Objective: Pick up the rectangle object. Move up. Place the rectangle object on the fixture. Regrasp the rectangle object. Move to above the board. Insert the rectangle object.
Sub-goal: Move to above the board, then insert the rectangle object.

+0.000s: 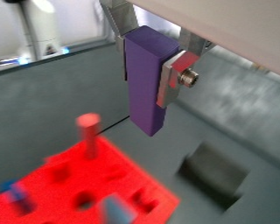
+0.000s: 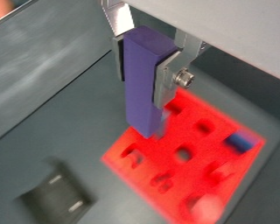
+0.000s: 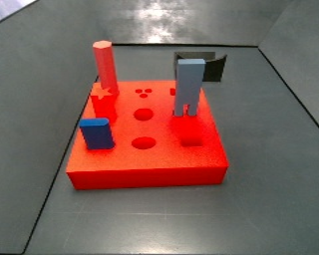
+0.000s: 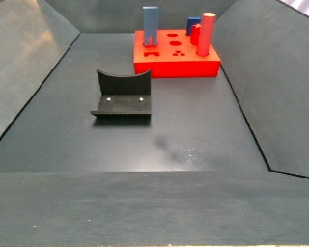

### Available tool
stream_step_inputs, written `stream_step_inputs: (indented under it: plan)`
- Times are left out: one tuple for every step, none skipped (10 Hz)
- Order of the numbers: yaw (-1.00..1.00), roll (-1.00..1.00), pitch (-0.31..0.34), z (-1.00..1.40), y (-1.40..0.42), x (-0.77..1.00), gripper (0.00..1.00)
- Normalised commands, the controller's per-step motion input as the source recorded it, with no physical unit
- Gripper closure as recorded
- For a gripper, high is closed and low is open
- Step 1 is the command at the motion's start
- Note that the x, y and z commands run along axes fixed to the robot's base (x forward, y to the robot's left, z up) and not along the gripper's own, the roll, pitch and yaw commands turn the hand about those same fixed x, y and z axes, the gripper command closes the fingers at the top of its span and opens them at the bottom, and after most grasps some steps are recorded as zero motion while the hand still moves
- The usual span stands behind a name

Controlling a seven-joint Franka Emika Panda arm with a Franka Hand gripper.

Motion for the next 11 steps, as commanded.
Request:
stream_step_inputs:
  plan:
    - [-0.08, -0.64, -0.073, 0.08, -0.79, -0.37, 1.0]
    - [-0.05, -0.44, -0.066, 0.05, -0.49, -0.25, 1.0]
    - [-0.03, -0.31, -0.046, 0.02, -0.27, -0.16, 1.0]
    - [-0.02, 0.03, -0.026, -1.0, -0.48, 0.25, 1.0]
    - [0.02, 0.0, 0.0, -1.0, -0.49, 0.26, 1.0]
    - [0.15, 0.0, -0.003, -1.0, -0.42, 0.34, 1.0]
    - [0.35, 0.01, -0.003, -1.0, -0.25, 0.41, 1.0]
    - [0.36, 0.01, -0.001, -1.0, -0.24, 0.4, 1.0]
    - [0.31, 0.0, 0.0, -1.0, -0.34, 0.38, 1.0]
    - [0.23, 0.0, -0.009, -1.0, -0.38, 0.36, 1.0]
    - [0.23, 0.02, -0.01, -1.0, -0.32, 0.33, 1.0]
